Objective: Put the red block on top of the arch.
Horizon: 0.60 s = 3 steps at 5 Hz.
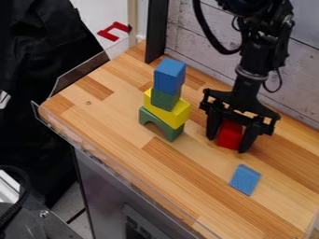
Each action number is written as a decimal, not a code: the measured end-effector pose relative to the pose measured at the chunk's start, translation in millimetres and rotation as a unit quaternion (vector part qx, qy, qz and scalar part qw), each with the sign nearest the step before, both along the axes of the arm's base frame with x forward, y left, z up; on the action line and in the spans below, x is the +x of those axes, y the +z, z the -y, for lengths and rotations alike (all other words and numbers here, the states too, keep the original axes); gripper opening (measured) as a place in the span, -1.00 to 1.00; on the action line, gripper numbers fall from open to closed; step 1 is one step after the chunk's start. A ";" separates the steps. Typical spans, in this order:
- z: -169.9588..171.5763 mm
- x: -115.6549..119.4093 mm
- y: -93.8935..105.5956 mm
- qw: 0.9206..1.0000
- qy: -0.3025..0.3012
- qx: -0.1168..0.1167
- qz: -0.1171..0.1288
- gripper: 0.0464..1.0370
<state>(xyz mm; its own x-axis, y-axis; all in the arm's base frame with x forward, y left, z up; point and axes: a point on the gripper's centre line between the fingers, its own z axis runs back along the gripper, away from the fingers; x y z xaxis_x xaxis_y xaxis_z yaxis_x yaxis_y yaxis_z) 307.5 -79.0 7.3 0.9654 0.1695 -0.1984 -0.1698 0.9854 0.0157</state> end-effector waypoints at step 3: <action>0.4 -6.6 20.6 0.998 0.062 -0.001 0.022 0.08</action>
<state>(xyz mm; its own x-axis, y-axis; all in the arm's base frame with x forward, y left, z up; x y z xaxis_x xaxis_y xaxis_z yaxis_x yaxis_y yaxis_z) 300.9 -79.5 28.0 0.9448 0.2875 -0.1570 -0.2904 0.9569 0.0047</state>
